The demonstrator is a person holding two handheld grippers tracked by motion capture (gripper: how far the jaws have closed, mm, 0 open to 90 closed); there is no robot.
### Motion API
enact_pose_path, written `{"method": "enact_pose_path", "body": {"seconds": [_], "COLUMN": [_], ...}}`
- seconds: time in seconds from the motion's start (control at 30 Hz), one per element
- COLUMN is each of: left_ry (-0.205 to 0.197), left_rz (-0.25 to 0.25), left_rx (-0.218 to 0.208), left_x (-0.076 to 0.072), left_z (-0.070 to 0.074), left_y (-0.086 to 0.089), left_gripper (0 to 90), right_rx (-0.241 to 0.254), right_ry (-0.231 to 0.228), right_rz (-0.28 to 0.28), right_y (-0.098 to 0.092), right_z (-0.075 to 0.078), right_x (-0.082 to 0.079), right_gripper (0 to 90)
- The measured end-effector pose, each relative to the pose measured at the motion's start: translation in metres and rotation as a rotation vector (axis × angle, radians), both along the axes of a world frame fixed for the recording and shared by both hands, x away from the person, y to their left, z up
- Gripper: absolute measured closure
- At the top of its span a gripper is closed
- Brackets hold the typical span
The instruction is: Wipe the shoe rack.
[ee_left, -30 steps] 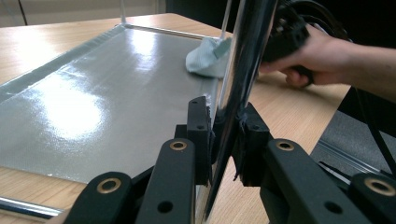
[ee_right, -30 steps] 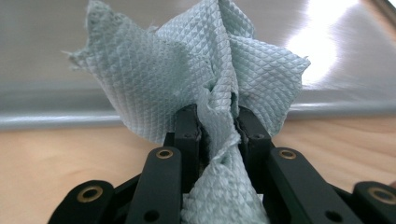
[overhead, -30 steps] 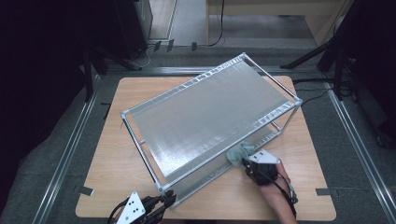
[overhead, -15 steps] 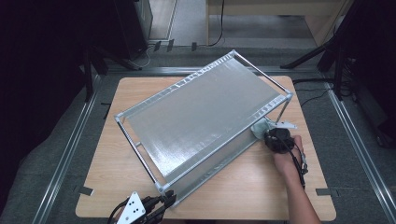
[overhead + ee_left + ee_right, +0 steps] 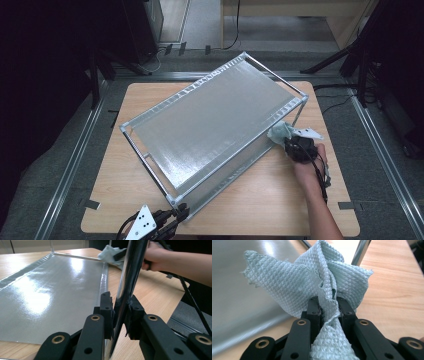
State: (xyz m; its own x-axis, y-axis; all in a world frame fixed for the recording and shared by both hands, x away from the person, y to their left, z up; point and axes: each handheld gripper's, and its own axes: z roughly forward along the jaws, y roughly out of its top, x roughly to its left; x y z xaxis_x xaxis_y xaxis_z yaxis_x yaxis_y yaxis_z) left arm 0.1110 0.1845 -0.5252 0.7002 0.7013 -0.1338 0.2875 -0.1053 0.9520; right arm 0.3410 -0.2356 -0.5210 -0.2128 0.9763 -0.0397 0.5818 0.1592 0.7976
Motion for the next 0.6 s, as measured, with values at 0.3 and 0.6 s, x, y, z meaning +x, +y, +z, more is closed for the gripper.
{"method": "enact_pose_path", "body": {"seconds": [0.3,0.6], "left_ry": [-0.002,-0.014], "left_rz": [0.007,-0.001], "left_rx": [0.001,0.027], "left_x": [0.009,0.034], "left_z": [0.0,0.003], "left_y": [-0.014,-0.04], "left_gripper": [79.0,79.5], "right_rx": [0.026,0.042], "right_ry": [-0.02,-0.068], "right_rz": [0.036,0.085], "right_y": [-0.024,-0.027], "right_z": [0.001,0.004], "right_x": [-0.09,-0.118], "right_gripper": [74.6,31.5]}}
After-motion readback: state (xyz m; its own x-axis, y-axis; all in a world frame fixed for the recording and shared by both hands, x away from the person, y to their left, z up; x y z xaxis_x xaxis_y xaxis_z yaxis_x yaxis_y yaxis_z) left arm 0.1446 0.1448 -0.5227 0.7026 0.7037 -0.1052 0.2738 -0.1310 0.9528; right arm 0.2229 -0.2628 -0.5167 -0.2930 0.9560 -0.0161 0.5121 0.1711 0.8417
